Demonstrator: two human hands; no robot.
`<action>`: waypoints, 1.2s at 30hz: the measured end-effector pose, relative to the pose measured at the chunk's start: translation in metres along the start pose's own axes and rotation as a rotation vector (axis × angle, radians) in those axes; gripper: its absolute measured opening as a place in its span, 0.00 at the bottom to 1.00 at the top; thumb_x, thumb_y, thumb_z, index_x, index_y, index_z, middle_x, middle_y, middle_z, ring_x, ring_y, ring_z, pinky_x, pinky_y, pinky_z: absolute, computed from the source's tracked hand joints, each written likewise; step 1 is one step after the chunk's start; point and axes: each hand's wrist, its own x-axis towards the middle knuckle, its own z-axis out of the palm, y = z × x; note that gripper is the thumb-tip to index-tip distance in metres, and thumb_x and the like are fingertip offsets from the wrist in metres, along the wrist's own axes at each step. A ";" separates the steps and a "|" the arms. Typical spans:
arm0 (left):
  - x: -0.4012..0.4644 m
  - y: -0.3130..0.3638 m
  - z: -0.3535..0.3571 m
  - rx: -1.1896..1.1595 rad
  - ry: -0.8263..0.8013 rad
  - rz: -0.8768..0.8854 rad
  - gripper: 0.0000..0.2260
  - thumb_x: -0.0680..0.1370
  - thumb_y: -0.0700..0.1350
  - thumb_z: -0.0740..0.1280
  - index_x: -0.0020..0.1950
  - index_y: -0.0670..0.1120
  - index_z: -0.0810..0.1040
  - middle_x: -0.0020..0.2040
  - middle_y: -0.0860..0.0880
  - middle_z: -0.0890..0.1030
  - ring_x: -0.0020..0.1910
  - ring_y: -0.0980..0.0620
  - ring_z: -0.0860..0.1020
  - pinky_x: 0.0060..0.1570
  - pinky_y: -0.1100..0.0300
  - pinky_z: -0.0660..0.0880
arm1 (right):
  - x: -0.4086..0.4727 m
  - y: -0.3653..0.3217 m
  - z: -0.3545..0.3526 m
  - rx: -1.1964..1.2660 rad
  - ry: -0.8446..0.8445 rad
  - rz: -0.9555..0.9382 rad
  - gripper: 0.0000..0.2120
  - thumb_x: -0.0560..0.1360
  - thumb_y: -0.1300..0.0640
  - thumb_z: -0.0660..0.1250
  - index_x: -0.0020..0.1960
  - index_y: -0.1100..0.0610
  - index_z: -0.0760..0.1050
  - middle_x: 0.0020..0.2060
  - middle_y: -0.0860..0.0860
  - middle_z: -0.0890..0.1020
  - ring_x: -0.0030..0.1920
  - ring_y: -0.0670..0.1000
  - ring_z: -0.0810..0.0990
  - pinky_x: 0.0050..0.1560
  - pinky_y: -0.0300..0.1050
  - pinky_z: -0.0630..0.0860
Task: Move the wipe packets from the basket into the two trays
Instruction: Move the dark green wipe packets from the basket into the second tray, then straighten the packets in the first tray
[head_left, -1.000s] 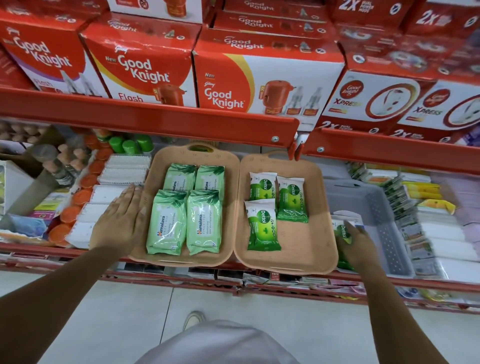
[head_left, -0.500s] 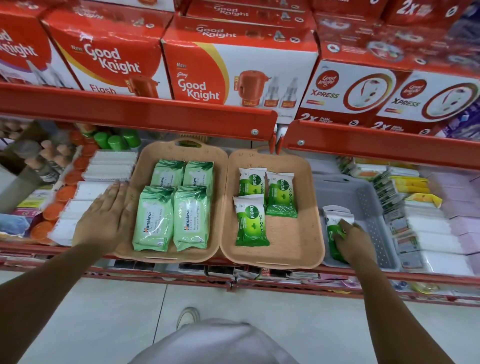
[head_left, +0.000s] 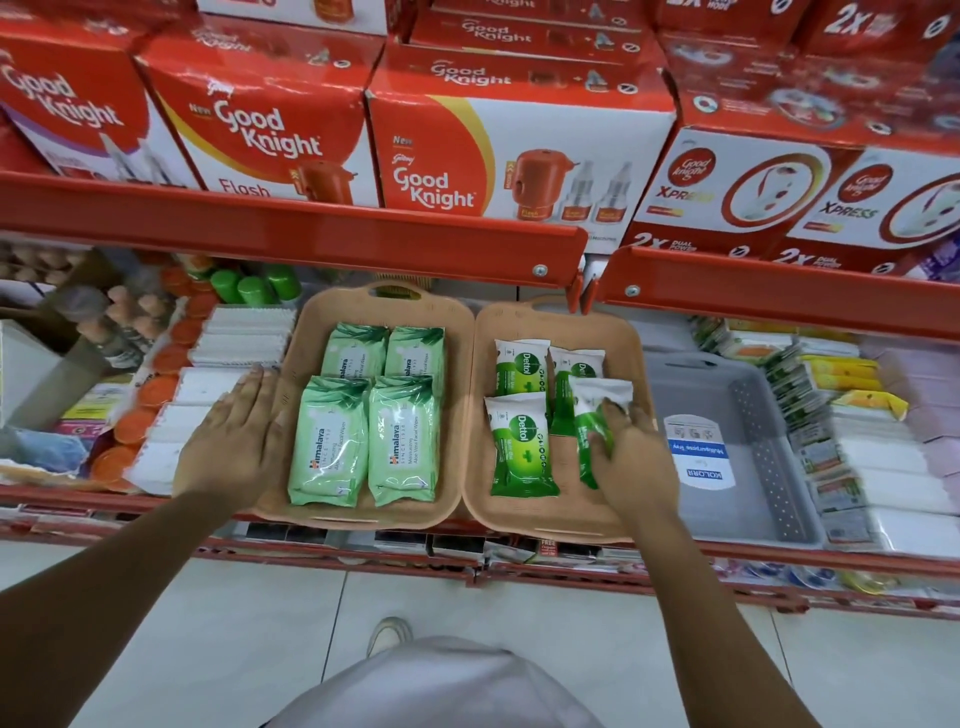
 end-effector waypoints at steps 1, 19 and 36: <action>0.000 0.000 0.001 0.003 -0.001 0.002 0.31 0.77 0.58 0.39 0.77 0.44 0.49 0.77 0.45 0.54 0.76 0.51 0.51 0.74 0.56 0.47 | 0.001 -0.002 0.005 -0.001 -0.040 0.027 0.21 0.78 0.55 0.61 0.71 0.54 0.68 0.69 0.58 0.70 0.61 0.60 0.76 0.59 0.55 0.76; -0.009 0.025 -0.014 0.023 -0.013 0.075 0.26 0.79 0.51 0.49 0.74 0.40 0.58 0.73 0.39 0.65 0.70 0.42 0.66 0.67 0.48 0.64 | -0.017 -0.092 0.032 0.115 0.015 -0.124 0.23 0.79 0.51 0.57 0.73 0.54 0.64 0.73 0.55 0.66 0.72 0.57 0.64 0.67 0.55 0.71; -0.008 0.066 0.009 -0.208 -0.219 -0.115 0.35 0.76 0.62 0.59 0.77 0.53 0.46 0.78 0.43 0.41 0.76 0.45 0.51 0.66 0.53 0.65 | -0.030 -0.190 0.091 -0.080 -0.415 -0.243 0.38 0.77 0.45 0.61 0.78 0.46 0.41 0.77 0.55 0.38 0.76 0.66 0.50 0.68 0.53 0.67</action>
